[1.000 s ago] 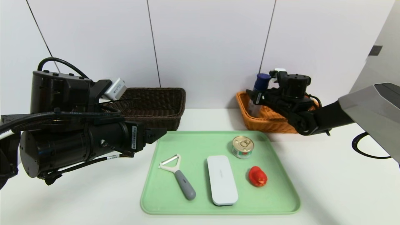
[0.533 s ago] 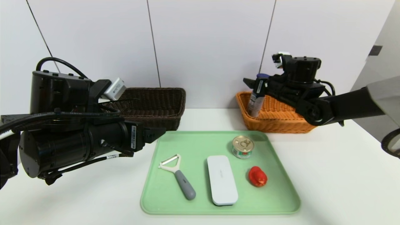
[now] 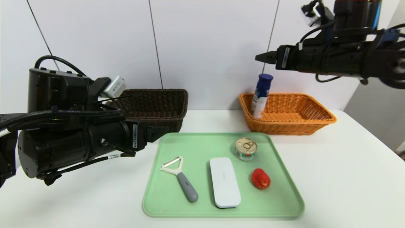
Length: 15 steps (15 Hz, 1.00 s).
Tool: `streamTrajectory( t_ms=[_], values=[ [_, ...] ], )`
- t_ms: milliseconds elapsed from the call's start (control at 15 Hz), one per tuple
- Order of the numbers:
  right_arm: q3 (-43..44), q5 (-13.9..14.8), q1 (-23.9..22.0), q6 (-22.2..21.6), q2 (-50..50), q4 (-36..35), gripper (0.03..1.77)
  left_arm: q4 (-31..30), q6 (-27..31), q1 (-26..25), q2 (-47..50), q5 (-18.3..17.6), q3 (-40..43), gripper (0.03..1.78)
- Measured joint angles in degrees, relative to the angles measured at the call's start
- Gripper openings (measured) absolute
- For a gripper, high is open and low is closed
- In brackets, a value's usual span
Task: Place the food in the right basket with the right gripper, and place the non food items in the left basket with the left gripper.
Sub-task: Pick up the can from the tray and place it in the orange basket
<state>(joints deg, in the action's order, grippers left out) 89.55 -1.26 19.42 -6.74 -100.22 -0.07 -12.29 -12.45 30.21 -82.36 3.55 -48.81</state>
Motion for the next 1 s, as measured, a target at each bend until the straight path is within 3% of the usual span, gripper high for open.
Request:
streamTrajectory(
  t_ms=[133,333,533,733,1000],
  values=[
    [0.77,-0.15,2.07,0.10,3.61,5.22,1.67,-0.02,-0.09,0.02,0.09,0.00,0.00,1.69],
    [1.32,3.36,3.97,-0.74,5.88,9.08,1.68,0.06,-0.12,0.02,0.44,0.02,0.06,1.69],
    [1.46,5.69,7.17,-6.53,6.39,15.64,1.69,0.09,-0.72,0.16,0.91,0.02,0.48,1.69],
    [1.44,5.44,9.55,-14.67,6.14,24.54,1.69,0.26,-0.91,0.38,1.72,0.00,0.96,1.69],
    [1.46,5.19,10.24,-20.52,3.83,30.20,1.69,0.41,-0.95,0.57,2.60,-0.05,1.66,1.69]
  ],
)
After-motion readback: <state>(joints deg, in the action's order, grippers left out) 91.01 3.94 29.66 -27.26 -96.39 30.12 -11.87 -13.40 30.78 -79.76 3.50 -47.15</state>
